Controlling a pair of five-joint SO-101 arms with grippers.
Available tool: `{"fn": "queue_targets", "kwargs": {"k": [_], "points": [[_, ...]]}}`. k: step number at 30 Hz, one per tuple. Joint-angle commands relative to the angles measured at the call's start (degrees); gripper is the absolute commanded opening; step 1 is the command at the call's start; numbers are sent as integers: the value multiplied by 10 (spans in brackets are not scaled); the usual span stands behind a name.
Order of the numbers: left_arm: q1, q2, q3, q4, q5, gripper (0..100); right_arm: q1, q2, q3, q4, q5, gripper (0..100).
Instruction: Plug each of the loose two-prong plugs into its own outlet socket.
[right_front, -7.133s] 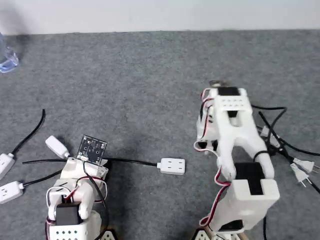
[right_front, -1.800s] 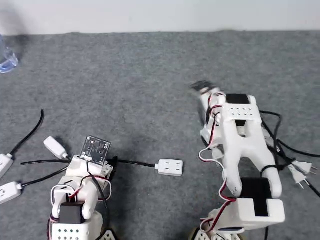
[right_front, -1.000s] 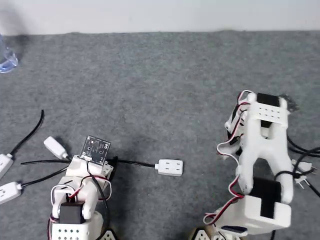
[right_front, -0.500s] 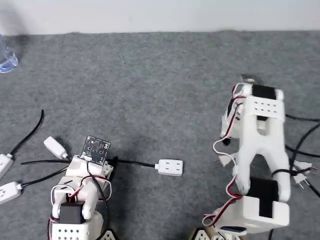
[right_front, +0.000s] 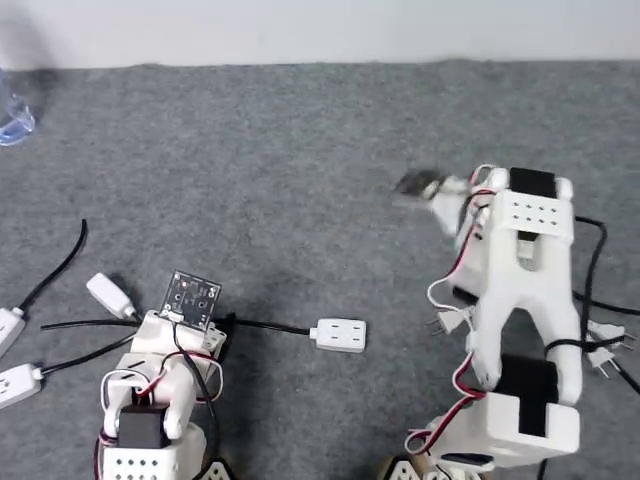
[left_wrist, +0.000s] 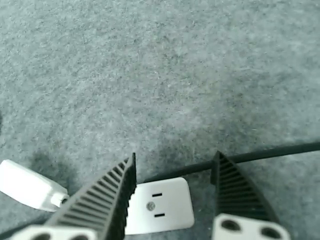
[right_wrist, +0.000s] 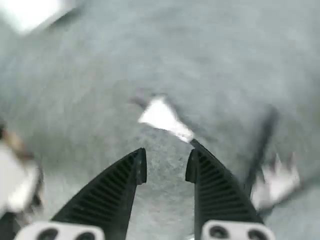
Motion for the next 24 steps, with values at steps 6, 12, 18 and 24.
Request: {"fn": "queue_targets", "kwargs": {"k": [6, 12, 18, 24], "points": [[3, -4, -3, -15, -8, 229, -15, -5, 49, 6, 287, 205], [4, -4, -3, -16, -8, 229, -10, 67, 106, -77, 302, 204], [4, -4, -3, -16, -8, 229, 59, 115, 105, -137, 363, 204], [4, -4, -3, -16, -8, 229, 62, 129, 105, -151, 363, 205]]}}
